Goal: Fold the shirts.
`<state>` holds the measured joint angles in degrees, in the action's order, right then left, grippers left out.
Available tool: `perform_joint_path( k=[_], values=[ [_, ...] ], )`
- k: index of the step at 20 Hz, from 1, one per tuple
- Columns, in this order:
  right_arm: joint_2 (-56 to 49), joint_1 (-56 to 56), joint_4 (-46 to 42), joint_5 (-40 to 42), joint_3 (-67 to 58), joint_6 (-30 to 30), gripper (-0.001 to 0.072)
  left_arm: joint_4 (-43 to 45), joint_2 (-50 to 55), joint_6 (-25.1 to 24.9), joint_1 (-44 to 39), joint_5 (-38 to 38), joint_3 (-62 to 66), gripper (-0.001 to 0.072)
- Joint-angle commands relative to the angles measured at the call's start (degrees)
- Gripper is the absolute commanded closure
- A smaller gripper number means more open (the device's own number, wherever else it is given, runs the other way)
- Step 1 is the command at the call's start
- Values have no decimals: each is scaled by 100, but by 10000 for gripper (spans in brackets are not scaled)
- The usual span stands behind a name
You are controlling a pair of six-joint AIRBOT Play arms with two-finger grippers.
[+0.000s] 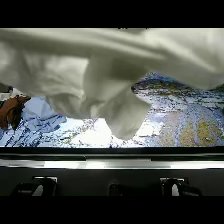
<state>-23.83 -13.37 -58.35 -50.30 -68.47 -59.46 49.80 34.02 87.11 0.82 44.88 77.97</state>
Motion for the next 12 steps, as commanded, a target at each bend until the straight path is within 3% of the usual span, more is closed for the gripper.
perform_joint_path(
  k=[1,3,6,8,12],
  values=[
    [-81,-2,-1394,-3224,138,-566,656,802,201,-101,15,1683,-367,675],
    [-236,-2,-1322,-4409,739,-302,656,702,243,-101,-20,1875,-1167,675],
    [-188,-2,-1172,-4559,1692,-289,656,636,271,-125,-361,1574,-2090,675],
    [-293,-2,-1250,-3836,2245,-391,656,634,527,-122,-535,1250,-2514,675],
    [-1408,-2,-1108,-1403,3053,-809,654,584,1941,-129,-750,592,-2728,675]
  ],
)
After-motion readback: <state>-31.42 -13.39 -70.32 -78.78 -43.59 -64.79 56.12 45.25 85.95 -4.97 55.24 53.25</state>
